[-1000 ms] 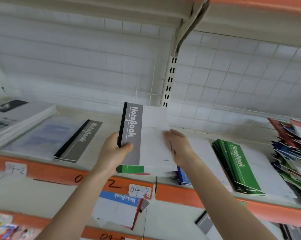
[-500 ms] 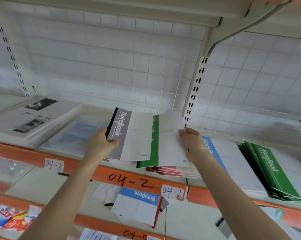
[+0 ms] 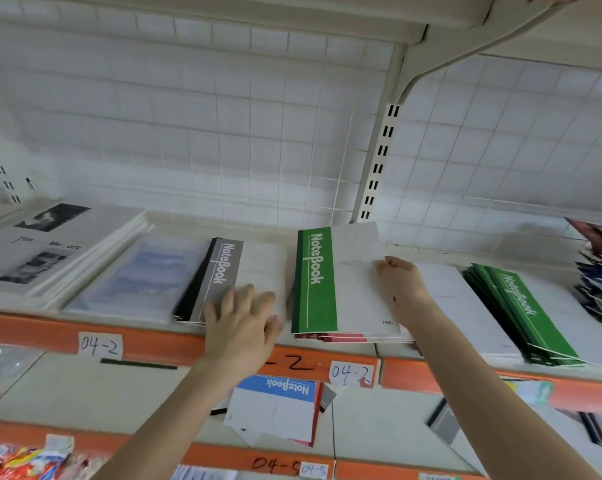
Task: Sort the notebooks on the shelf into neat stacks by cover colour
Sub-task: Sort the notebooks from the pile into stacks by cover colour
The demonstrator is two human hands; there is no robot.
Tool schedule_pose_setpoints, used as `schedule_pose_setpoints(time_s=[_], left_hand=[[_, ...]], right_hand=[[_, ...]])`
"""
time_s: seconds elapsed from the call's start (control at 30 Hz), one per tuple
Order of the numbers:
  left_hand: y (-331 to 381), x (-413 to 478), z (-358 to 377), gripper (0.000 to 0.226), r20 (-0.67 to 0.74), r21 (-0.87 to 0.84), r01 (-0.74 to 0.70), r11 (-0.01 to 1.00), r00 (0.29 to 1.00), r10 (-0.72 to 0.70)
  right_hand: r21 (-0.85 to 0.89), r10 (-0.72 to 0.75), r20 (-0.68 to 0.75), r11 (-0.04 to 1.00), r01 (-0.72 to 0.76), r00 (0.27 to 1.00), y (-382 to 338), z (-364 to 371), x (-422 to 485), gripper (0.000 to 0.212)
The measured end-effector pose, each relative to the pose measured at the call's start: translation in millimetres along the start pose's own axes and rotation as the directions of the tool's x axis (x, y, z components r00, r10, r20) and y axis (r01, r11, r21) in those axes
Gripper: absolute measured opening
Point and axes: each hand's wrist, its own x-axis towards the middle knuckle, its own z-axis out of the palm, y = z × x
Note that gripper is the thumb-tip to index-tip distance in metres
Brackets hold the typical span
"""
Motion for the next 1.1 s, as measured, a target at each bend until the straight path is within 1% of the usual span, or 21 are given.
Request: schedule_pose_setpoints(time_s=[0.07, 0.17, 0.23, 0.3, 0.33, 0.37, 0.4, 0.5, 0.53, 0.57, 0.63, 0.7, 0.73, 0.77, 0.83, 0.9, 0.97, 1.0, 1.1], left_hand=[[-0.8, 1.9, 5.0, 0.092, 0.014, 0.014, -0.011, 1.0, 1.0, 0.011], [-6.1, 5.3, 7.6, 0.094, 0.011, 0.011, -0.038, 0.999, 0.999, 0.038], [-4.8, 6.8, 4.9, 0.089, 0.012, -0.004, -0.033, 0.999, 0.999, 0.033], [4.0, 9.0, 0.2, 0.071, 0.011, -0.006, -0.025, 1.0, 1.0, 0.025], [11.1, 11.0, -0.8, 0.063, -0.009, -0.001, -0.041, 0.999, 0.999, 0.041], [20.7, 13.0, -3.7, 0.059, -0.033, 0.007, -0.073, 0.997, 0.997, 0.073], [31.7, 15.3, -6.5, 0.061, -0.05, 0.008, -0.106, 0.994, 0.993, 0.106], [73.4, 26.0, -13.7, 0.08, -0.116, -0.046, -0.216, 0.975, 0.971, 0.21], [88.5, 29.8, -14.0, 0.078, -0.129, -0.049, -0.25, 0.967, 0.962, 0.242], [104.6, 34.1, -14.6, 0.069, -0.134, -0.052, -0.279, 0.959, 0.953, 0.27], [137.3, 42.1, -12.2, 0.054, -0.128, -0.065, -0.309, 0.949, 0.946, 0.299], [168.7, 46.6, -10.9, 0.049, -0.176, -0.069, -0.359, 0.931, 0.923, 0.343], [182.0, 50.6, -9.1, 0.051, -0.185, -0.063, -0.386, 0.92, 0.911, 0.369], [193.8, 53.3, -9.4, 0.052, -0.137, -0.059, -0.394, 0.917, 0.914, 0.383], [217.2, 56.3, -6.8, 0.057, -0.118, -0.033, -0.411, 0.911, 0.907, 0.405], [238.8, 54.6, -2.4, 0.069, -0.119, -0.052, -0.397, 0.916, 0.914, 0.389], [254.1, 52.7, 3.8, 0.08, -0.132, -0.093, -0.382, 0.919, 0.92, 0.369], [260.2, 52.0, 5.1, 0.08, -0.145, -0.106, -0.382, 0.918, 0.919, 0.365], [274.4, 54.9, 12.7, 0.056, -0.149, -0.007, -0.384, 0.923, 0.914, 0.378]], right_hand=[[0.078, 0.012, -0.001, 0.997, -0.012, 1.0, 1.0, -7.1, -1.4, 0.028], [0.156, 0.017, -0.017, 0.988, -0.014, 1.0, 0.7, -22.5, -4.6, 0.029], [0.174, 0.017, -0.042, 0.985, -0.01, 0.999, 1.8, -34.7, -4.9, 0.027], [0.189, 0.022, -0.073, 0.982, -0.008, 0.997, 4.5, -49.7, -4.3, 0.026], [0.195, 0.032, -0.089, 0.981, -0.014, 0.996, 6.0, -58.3, -4.1, 0.025], [0.213, 0.046, -0.106, 0.977, -0.022, 0.993, 7.0, -67.7, -4.6, 0.025], [0.243, 0.059, -0.119, 0.97, -0.029, 0.991, 8.0, -78.2, -5.1, 0.024], [0.285, 0.078, -0.182, 0.958, -0.023, 0.98, 15.2, -118.6, -3.4, 0.017], [0.278, 0.078, -0.208, 0.96, -0.017, 0.975, 18.5, -135.1, -1.2, 0.013], [0.273, 0.077, -0.23, 0.962, -0.011, 0.97, 20.9, -152.9, 0.5, 0.011], [0.258, 0.071, -0.256, 0.966, -0.003, 0.964, 24.5, -190.2, 4.4, 0.014], [0.224, 0.059, -0.259, 0.975, 0.0, 0.964, 26.0, -228.1, 7.1, 0.016], [0.189, 0.05, -0.253, 0.982, -0.001, 0.966, 27.7, -246.3, 9.9, 0.013], [0.131, 0.043, -0.247, 0.991, -0.01, 0.968, 29.8, -262.5, 13.5, 0.01], [-0.083, 0.025, -0.236, 0.996, -0.046, 0.971, 35.3, -291.4, 25.4, 0.009], [-0.325, 0.016, -0.21, 0.942, -0.085, 0.978, 42.7, -310.6, 38.6, 0.005], [-0.507, 0.008, -0.205, 0.855, -0.113, 0.979, 48.8, -319.1, 50.7, 0.01], [-0.566, -0.004, -0.205, 0.816, -0.115, 0.979, 51.8, -320.5, 56.4, 0.016], [-0.698, -0.087, -0.223, 0.71, -0.097, 0.971, 54.8, -317.0, 66.5, 0.023]])
